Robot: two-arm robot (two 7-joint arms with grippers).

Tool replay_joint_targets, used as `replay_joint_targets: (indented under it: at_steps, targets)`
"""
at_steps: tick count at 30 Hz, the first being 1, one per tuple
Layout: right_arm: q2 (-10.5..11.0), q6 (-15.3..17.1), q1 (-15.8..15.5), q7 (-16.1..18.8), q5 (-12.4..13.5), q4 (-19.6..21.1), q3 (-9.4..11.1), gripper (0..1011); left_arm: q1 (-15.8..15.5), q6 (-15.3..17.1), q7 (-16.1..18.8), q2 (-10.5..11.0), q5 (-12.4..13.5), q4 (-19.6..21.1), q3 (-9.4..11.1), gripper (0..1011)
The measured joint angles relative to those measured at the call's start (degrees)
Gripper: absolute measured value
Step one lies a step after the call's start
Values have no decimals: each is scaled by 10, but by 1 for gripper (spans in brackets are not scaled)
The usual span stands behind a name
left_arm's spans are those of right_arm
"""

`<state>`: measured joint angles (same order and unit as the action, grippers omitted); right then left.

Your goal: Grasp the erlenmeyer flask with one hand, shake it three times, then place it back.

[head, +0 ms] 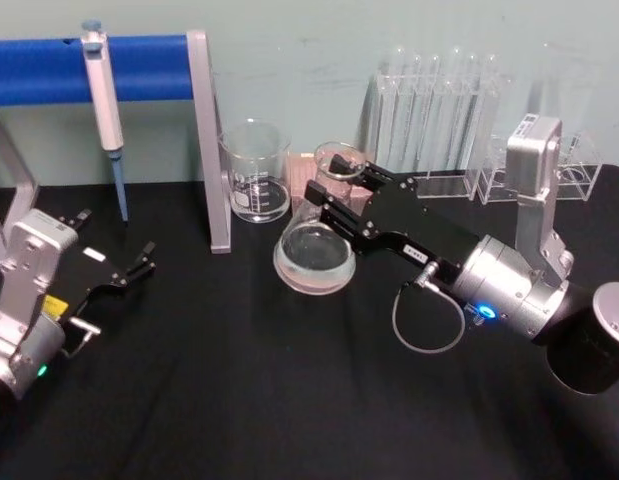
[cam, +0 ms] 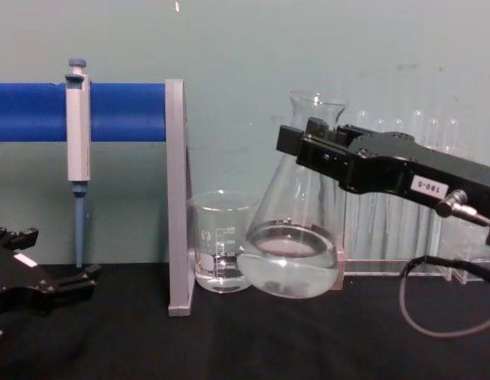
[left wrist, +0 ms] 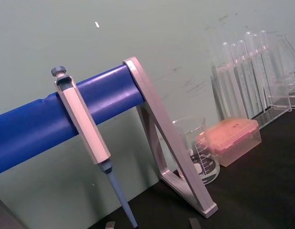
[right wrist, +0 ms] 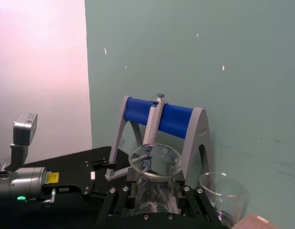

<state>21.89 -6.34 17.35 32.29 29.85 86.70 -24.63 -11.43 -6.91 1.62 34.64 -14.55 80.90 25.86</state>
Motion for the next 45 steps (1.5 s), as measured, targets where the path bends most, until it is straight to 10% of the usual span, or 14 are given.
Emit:
replay_joint_targets:
  at_steps: [45]
  targets:
    - [16,6,27,57,3,-109,-52,453,0,0,0,0,0,0,0,1001]
